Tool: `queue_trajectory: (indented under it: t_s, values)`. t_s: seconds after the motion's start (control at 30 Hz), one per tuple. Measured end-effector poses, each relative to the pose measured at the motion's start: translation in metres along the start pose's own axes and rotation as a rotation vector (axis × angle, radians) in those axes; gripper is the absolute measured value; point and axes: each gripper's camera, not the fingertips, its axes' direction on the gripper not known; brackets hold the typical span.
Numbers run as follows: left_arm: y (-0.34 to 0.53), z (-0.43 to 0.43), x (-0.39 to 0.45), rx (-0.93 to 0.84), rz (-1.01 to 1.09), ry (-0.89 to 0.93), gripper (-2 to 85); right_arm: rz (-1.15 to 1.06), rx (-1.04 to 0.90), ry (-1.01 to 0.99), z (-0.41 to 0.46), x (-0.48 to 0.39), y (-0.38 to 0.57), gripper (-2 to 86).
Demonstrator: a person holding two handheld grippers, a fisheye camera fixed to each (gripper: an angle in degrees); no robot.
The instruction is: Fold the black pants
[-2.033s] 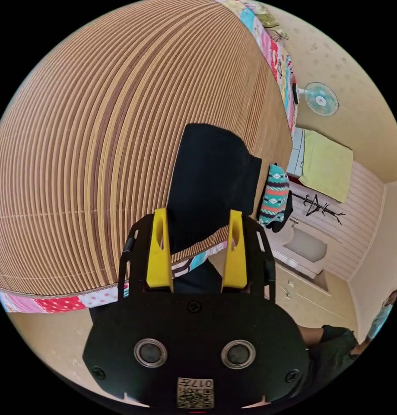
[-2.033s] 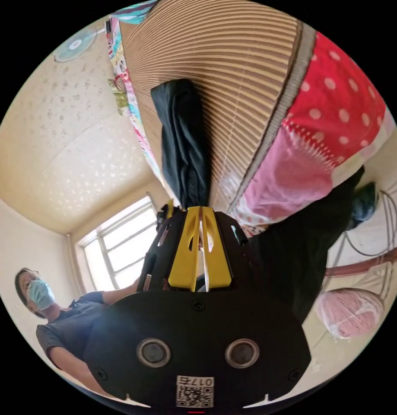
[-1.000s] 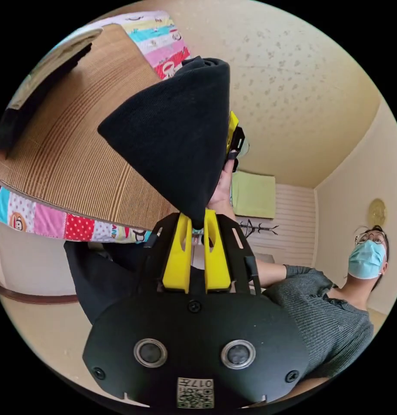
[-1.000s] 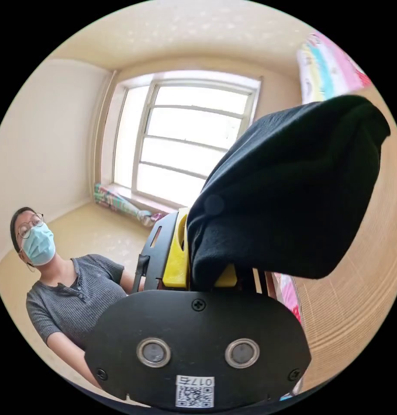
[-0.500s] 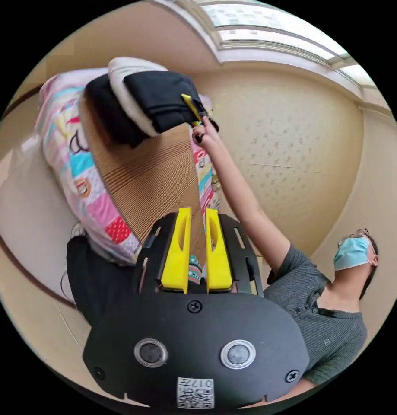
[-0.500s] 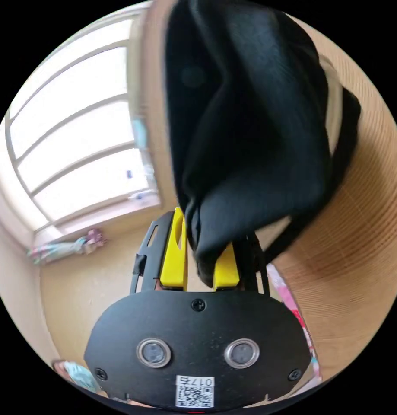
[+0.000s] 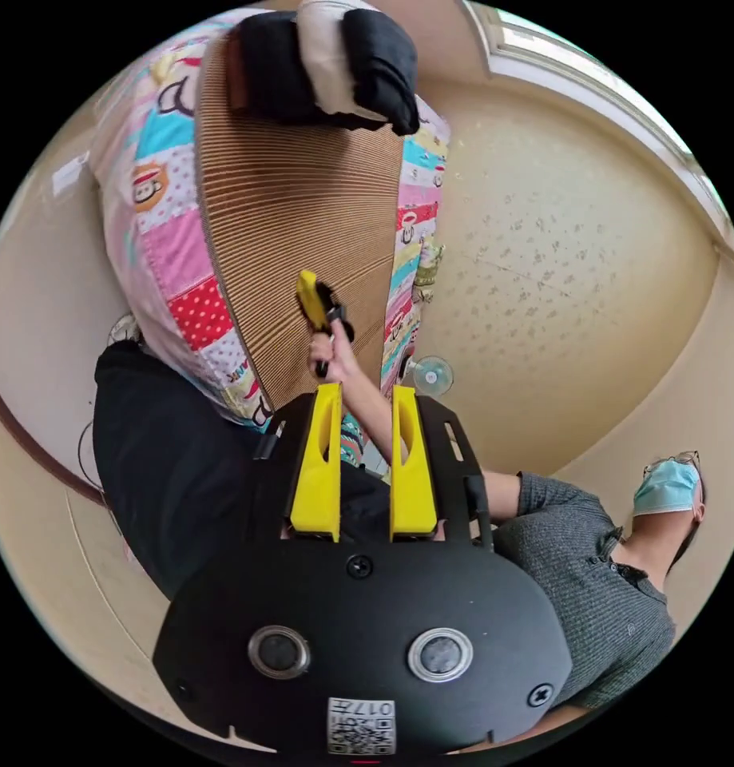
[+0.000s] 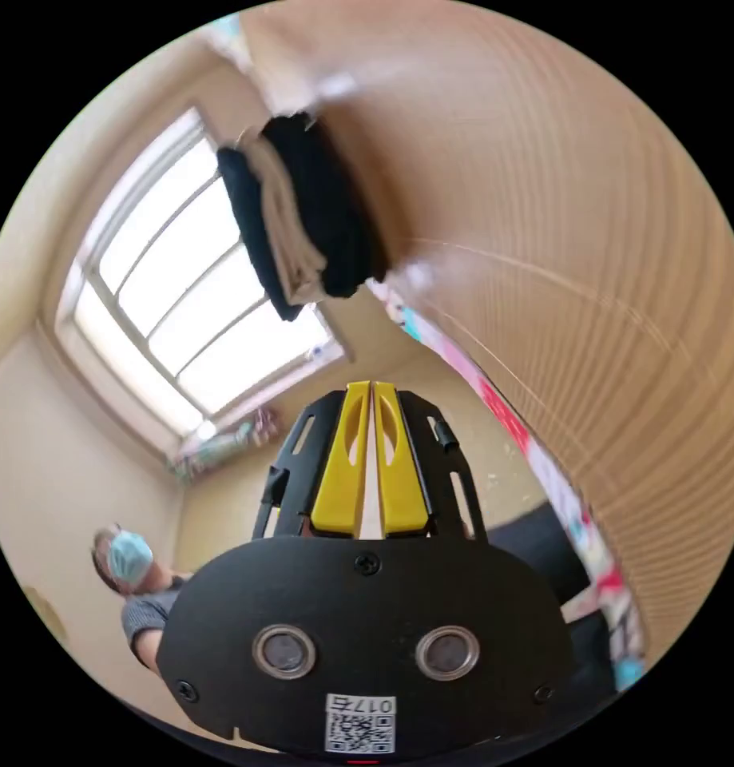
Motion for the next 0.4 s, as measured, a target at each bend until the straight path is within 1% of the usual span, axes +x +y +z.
queue_trajectory:
  t_s: [0.03, 0.1, 0.13, 0.17, 0.2, 0.23, 0.27, 0.33, 0.37, 0.4]
  values:
    - [-0.004, 0.008, 0.009, -0.014, 0.035, -0.015, 9.6, 0.084, 0.104, -0.054, -0.029, 0.023, 0.04, 1.3]
    - [-0.016, 0.045, 0.041, -0.084, 0.178, -0.12, 8.3, 0.114, 0.227, -0.138, -0.072, 0.044, 0.097, 0.9]
    - [-0.017, 0.055, 0.048, -0.105, 0.209, -0.158, 7.9, 0.106, 0.299, -0.144, -0.103, 0.048, 0.134, 0.7]
    - [-0.018, 0.079, 0.06, -0.151, 0.263, -0.237, 7.1, 0.104, 0.338, -0.125, -0.119, 0.049, 0.154, 0.6]
    - [-0.016, 0.105, 0.069, -0.199, 0.309, -0.306, 6.6, 0.113, 0.411, -0.054, -0.149, 0.045, 0.191, 0.5]
    - [-0.014, 0.12, 0.073, -0.226, 0.333, -0.334, 6.3, 0.125, 0.473, 0.043, -0.177, 0.037, 0.227, 0.5]
    - [-0.009, 0.149, 0.08, -0.287, 0.381, -0.377, 5.4, 0.129, 0.497, 0.097, -0.19, 0.032, 0.244, 0.5]
    - [0.002, 0.198, 0.087, -0.397, 0.446, -0.425, 4.2, 0.123, 0.561, 0.369, -0.229, 0.002, 0.307, 0.4]
    - [0.011, 0.23, 0.091, -0.47, 0.479, -0.445, 3.8, 0.125, 0.577, 0.447, -0.235, -0.006, 0.321, 0.4]
    - [0.021, 0.261, 0.095, -0.529, 0.507, -0.454, 3.6, 0.148, 0.625, 0.614, -0.245, -0.023, 0.348, 0.5]
